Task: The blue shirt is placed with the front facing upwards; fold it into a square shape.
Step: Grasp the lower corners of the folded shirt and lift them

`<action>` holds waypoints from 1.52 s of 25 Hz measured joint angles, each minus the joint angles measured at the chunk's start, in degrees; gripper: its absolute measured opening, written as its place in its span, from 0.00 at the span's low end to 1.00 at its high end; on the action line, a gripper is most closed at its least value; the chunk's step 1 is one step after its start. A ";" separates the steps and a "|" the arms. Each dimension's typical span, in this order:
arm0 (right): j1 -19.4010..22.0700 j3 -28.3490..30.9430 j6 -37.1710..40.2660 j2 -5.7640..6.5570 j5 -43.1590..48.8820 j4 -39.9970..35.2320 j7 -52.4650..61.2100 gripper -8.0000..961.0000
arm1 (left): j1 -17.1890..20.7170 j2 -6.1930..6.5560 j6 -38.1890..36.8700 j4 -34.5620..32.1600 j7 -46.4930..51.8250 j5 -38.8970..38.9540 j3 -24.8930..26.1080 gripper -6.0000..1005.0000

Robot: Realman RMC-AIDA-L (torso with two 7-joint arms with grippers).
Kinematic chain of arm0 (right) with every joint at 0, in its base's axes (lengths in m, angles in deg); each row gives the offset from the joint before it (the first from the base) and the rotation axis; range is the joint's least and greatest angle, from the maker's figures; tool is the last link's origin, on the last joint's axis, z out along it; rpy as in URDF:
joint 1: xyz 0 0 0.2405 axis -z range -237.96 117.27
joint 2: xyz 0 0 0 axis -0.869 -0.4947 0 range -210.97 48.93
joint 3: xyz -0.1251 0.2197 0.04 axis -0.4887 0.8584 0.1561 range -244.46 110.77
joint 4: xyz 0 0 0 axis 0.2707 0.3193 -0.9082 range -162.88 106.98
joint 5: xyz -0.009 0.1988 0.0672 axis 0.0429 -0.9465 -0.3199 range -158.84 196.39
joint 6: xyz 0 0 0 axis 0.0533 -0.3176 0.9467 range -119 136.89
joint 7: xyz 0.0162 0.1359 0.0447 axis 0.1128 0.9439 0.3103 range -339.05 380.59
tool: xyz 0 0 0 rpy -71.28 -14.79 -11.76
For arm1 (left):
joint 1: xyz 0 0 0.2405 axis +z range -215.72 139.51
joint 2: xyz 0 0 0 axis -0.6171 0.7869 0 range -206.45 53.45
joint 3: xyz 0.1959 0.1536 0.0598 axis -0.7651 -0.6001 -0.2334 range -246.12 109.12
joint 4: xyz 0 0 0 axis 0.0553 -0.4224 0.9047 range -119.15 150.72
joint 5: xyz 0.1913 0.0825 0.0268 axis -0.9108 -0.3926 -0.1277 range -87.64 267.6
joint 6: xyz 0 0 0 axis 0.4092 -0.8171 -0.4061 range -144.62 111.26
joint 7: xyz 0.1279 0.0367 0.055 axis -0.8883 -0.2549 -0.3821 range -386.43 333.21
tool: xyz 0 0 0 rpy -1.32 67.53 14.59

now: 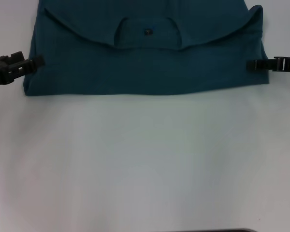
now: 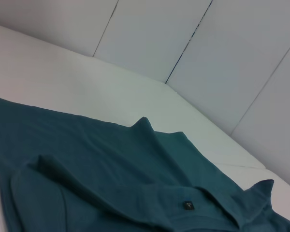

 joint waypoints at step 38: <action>0.45 0.09 1.87 1.89 -0.94 1.50 -0.83 0.05 | 0.05 -0.18 4.79 -3.55 0.57 -2.02 -0.09 0.84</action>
